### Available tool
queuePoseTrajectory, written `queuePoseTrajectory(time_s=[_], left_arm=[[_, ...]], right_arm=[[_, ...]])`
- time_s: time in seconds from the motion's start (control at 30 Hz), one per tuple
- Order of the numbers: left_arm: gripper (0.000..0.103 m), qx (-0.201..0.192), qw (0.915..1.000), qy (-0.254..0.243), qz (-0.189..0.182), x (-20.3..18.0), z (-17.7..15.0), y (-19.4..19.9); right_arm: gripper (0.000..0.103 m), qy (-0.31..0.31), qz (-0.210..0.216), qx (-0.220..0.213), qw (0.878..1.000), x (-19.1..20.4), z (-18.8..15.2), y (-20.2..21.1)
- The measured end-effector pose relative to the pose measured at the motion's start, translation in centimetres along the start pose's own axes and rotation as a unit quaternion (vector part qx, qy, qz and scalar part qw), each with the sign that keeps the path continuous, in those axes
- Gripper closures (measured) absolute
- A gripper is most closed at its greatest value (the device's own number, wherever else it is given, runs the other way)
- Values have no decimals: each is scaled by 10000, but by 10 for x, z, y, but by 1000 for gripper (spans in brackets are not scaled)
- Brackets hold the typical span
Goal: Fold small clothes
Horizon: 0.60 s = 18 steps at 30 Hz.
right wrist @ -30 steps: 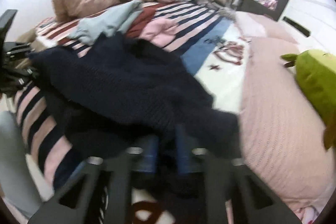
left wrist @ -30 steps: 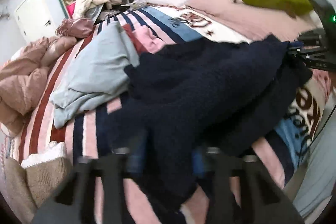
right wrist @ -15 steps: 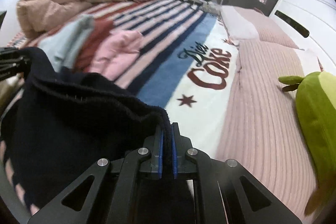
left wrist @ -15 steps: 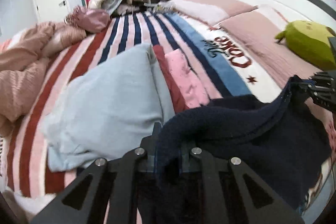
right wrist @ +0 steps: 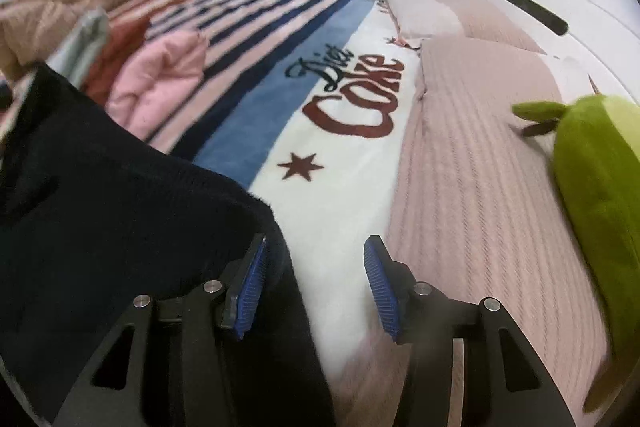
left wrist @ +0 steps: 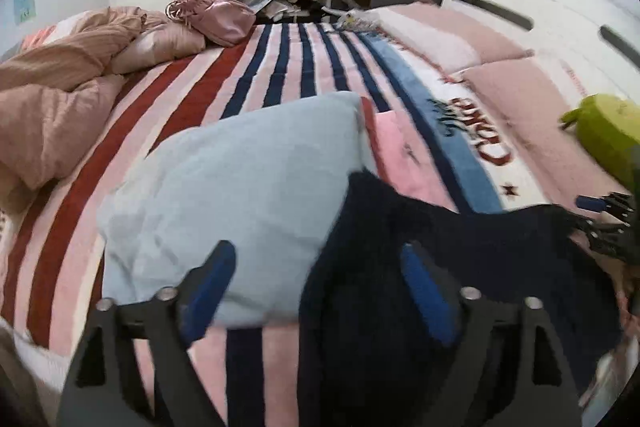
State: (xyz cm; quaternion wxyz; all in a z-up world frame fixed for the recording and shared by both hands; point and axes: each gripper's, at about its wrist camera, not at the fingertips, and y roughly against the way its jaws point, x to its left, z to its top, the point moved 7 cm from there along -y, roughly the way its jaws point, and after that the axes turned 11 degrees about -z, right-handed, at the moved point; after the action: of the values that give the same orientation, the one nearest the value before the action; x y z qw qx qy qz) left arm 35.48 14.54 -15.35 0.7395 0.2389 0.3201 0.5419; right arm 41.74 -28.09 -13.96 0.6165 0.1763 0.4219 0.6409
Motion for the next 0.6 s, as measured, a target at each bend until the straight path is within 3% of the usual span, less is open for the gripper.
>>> queuePoseTrajectory(time_s=[0.07, 0.13, 0.2, 0.27, 0.37, 0.4, 0.47, 0.53, 0.6], left_arm=[[12, -22, 9995, 97, -294, -5, -20, 19], [10, 33, 9987, 183, -467, -9, -38, 28], [10, 161, 9983, 248, -509, -14, -59, 29], [10, 244, 9983, 273, -459, -18, -75, 25], [10, 399, 9967, 437, -547, -22, -96, 22], [10, 432, 9961, 481, -595, -24, -103, 22], [10, 446, 9954, 539, -659, -27, -115, 25], [10, 451, 9945, 623, -712, -28, -124, 28], [10, 379, 9926, 796, -840, -25, -132, 34]], right_arm=[[51, -32, -46, -148, 9999, -6, -4, 16], [50, -207, 310, -232, 9990, -7, -13, 29], [50, -292, 751, 41, 9967, 1, -23, 23], [50, -249, 708, 316, 9967, 9, -33, 6], [53, -51, 188, 525, 9984, 15, -41, -17], [54, -53, -162, 404, 9990, 7, -38, -19], [64, -40, -957, 28, 9954, -10, -30, -12], [64, 17, -1498, -224, 9885, -24, -24, -2], [64, 67, -1608, -295, 9865, -33, -27, 10]])
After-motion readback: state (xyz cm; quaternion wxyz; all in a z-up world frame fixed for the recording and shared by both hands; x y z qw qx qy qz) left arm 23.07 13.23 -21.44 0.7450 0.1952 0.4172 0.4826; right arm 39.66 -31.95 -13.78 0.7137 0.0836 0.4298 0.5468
